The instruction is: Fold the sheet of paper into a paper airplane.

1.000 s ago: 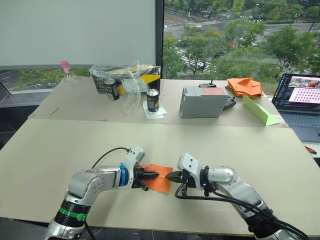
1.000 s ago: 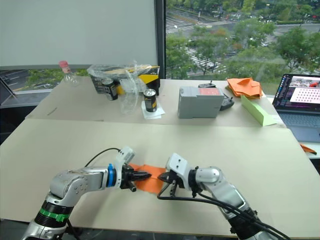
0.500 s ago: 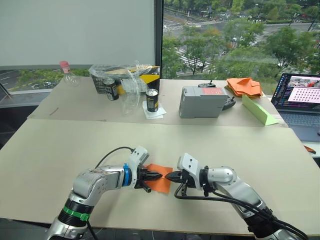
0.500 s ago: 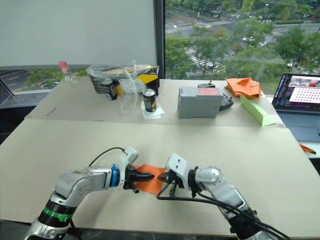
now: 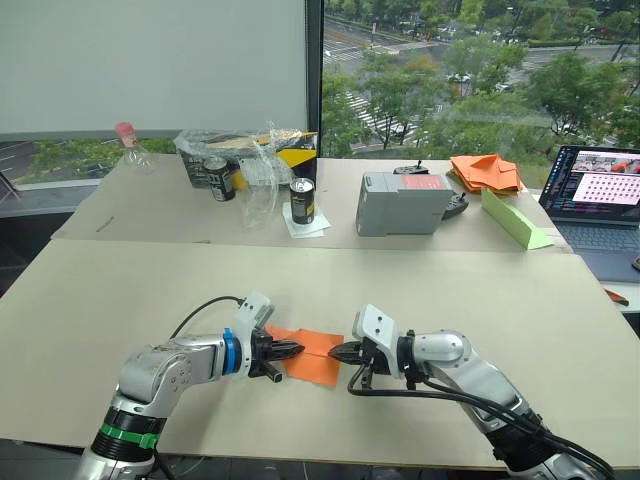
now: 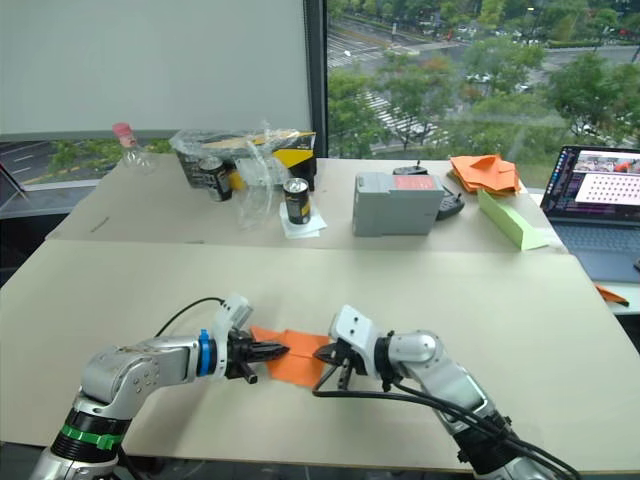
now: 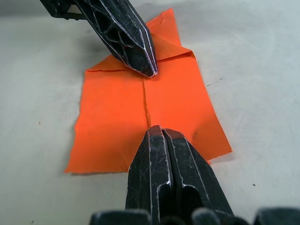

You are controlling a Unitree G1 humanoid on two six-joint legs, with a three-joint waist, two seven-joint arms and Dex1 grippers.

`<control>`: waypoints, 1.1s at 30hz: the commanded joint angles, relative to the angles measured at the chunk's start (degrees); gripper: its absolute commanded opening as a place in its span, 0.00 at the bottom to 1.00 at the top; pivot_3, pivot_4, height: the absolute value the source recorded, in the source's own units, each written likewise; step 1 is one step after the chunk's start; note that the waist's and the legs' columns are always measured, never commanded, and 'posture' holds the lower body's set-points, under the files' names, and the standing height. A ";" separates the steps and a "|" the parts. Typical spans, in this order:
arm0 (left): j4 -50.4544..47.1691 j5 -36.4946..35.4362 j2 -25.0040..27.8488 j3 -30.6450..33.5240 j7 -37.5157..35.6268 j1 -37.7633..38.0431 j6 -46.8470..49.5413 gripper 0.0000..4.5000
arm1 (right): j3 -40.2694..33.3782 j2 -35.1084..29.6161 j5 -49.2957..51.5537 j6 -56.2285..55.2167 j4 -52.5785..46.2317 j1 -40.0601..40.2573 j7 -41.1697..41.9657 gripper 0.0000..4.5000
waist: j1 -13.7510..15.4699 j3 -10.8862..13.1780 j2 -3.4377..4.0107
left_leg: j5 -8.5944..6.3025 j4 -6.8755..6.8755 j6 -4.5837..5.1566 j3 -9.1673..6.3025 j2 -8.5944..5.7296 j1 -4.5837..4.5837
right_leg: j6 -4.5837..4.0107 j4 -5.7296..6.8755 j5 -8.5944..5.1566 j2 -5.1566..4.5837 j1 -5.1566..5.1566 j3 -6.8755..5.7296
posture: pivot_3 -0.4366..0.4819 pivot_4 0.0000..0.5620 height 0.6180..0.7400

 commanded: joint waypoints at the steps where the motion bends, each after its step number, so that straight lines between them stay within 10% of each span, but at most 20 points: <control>1: 1.24 1.33 1.64 2.49 2.21 1.18 1.03 0.00 | 1.71 -0.75 -1.95 1.30 3.50 1.41 0.22 0.01 | -0.05 0.00 0.00 | 0.00 0.00 0.00 0.00 0.00 0.00 | 0.00 0.00 0.00 0.00 0.00 0.00 | 0.48 0.27 1.00; 33: 1.56 -1.98 0.51 9.25 4.96 1.80 3.01 0.00 | -2.52 2.29 2.68 0.97 3.53 -0.26 0.95 0.01 | -0.12 0.01 0.00 | 0.00 -0.03 0.00 0.00 0.04 0.02 | 0.00 0.00 0.00 0.03 -0.01 0.01 | 0.48 0.27 1.00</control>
